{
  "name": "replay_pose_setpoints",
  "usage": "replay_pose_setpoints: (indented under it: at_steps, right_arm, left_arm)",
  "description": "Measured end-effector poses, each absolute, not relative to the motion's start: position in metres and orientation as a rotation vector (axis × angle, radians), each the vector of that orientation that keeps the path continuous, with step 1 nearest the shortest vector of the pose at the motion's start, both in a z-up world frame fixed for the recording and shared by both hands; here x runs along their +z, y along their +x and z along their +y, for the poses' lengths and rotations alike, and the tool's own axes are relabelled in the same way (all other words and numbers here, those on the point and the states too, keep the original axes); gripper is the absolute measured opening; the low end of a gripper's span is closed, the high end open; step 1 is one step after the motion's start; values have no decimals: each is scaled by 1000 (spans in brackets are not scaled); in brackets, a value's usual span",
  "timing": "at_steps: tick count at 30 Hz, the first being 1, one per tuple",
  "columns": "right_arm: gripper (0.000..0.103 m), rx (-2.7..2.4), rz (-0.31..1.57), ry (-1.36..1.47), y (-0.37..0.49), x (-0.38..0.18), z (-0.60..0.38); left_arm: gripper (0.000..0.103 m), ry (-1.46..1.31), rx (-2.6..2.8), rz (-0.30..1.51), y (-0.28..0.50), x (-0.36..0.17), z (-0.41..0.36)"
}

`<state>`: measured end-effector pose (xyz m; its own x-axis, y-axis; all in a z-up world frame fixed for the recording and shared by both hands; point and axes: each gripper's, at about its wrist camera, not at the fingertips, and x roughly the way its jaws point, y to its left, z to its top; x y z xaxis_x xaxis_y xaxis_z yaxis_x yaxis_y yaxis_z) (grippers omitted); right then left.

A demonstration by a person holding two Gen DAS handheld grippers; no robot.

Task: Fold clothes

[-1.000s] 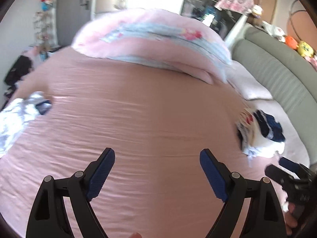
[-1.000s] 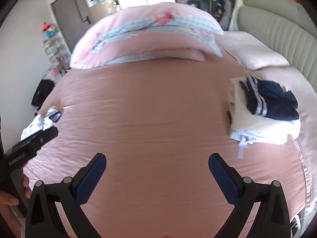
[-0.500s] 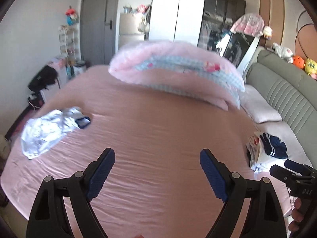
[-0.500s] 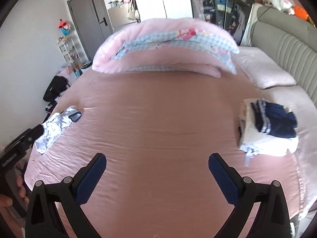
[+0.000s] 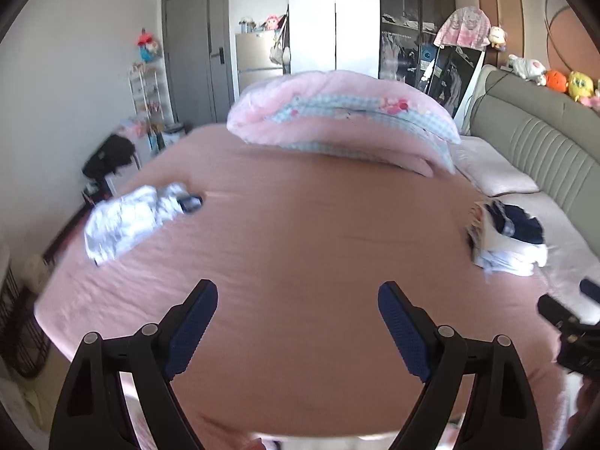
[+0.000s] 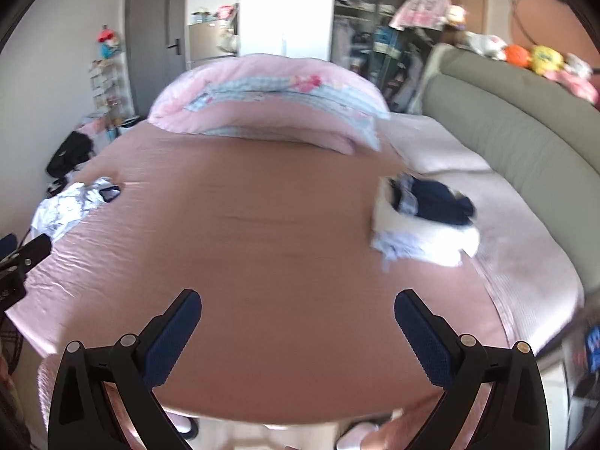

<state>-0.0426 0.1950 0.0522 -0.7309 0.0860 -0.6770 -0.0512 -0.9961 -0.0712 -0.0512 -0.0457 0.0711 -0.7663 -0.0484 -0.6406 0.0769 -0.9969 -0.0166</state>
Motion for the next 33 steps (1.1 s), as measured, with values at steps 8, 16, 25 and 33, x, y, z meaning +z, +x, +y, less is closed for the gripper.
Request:
replay_pose_setpoints:
  at_steps: [8,16,25,33]
  right_arm:
    - [103,2756,66,-1117,20,14,219]
    - [103,2809,-33,-1100,35,8,212]
    - [103,2832,-52,-1156,42,1,205]
    - [103,2839,-32,-1157,48,8,205]
  left_arm:
    - [88,1173,-2875,123,-9,36,-29]
    - [88,1167,-2848,-35,13,21,-6]
    - [88,1167,-2893,5,24,17,1]
    - [88,1151,-2926,51,30,20,1]
